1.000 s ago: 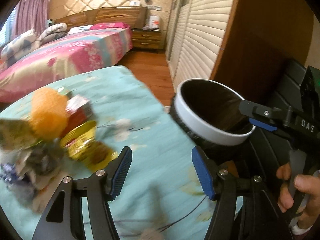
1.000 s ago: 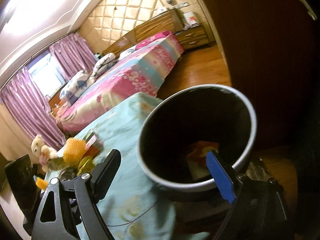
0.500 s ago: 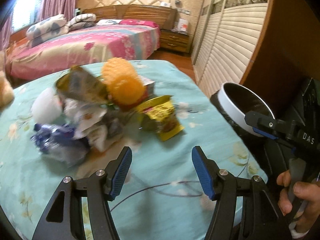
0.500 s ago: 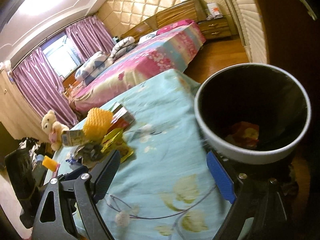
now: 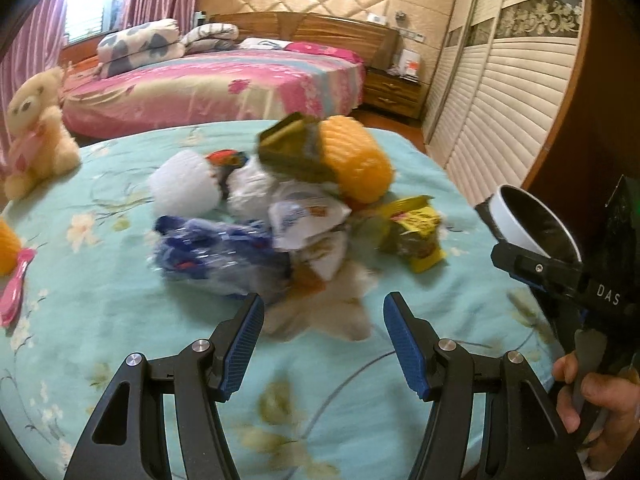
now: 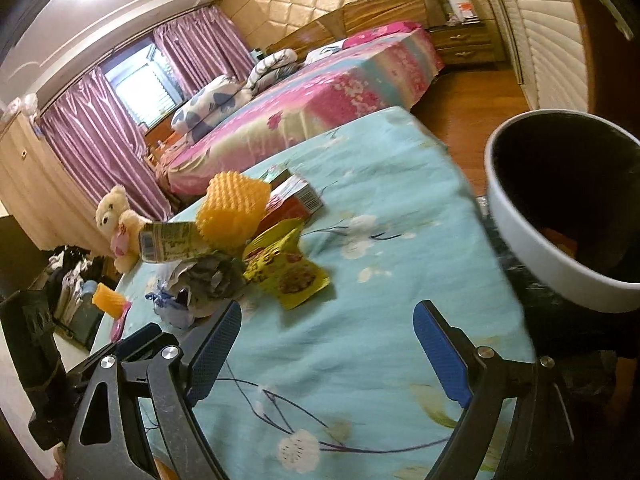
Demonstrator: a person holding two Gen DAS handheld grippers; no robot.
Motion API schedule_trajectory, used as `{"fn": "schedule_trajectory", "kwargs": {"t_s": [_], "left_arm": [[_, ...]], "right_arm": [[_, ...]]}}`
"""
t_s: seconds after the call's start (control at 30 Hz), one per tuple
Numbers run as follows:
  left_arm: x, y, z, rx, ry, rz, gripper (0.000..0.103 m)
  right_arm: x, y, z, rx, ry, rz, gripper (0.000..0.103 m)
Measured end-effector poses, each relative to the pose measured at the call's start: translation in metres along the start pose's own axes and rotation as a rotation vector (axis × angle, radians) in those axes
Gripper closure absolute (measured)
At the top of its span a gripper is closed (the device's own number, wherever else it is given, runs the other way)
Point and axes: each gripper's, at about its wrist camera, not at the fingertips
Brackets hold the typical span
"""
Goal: Collect trash
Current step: 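Grasp the blue plastic bag with the left tool while the right tool grasps the yellow snack packet, then carry the blue bag and yellow packet over the trash bin with both tools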
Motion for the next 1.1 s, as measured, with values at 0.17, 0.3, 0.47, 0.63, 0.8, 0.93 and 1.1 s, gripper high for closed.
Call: {"fn": "schedule_trajectory", "kwargs": {"t_s": [0.17,0.3,0.47,0.63,0.8,0.93,1.1], "left_arm": [[0.016,-0.003,-0.006,0.017,-0.023,0.042,0.041],[0.030,-0.012,-0.017,0.042,-0.018,0.107,0.037],[0.045,-0.024,-0.037,0.066,-0.015,0.180,0.038],[0.049,-0.025,-0.050,0.072,0.007,0.195,0.065],[0.045,-0.020,-0.052,0.066,0.007,0.163,0.090],[0.043,-0.013,-0.041,0.036,-0.007,0.144,0.092],[0.037,-0.007,-0.023,0.012,0.014,0.118,0.092]], "right_arm": [[0.014,-0.001,-0.020,0.034,-0.021,0.033,0.014],[0.023,-0.005,-0.035,0.053,-0.028,0.061,0.014],[0.029,-0.012,-0.054,0.063,-0.020,0.086,0.014],[0.025,-0.014,-0.070,0.084,0.012,0.091,0.021],[0.022,-0.009,-0.074,0.109,0.025,0.095,0.061],[0.025,-0.005,-0.061,0.086,0.009,0.108,0.063],[0.022,-0.002,-0.047,0.070,0.000,0.099,0.063]]}}
Point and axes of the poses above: each gripper's, at about its wrist camera, not at the fingertips, and z roughly against the way its jaws point, x to its left, y to its underside, and after that the axes turned 11 degrees about -y, right-handed
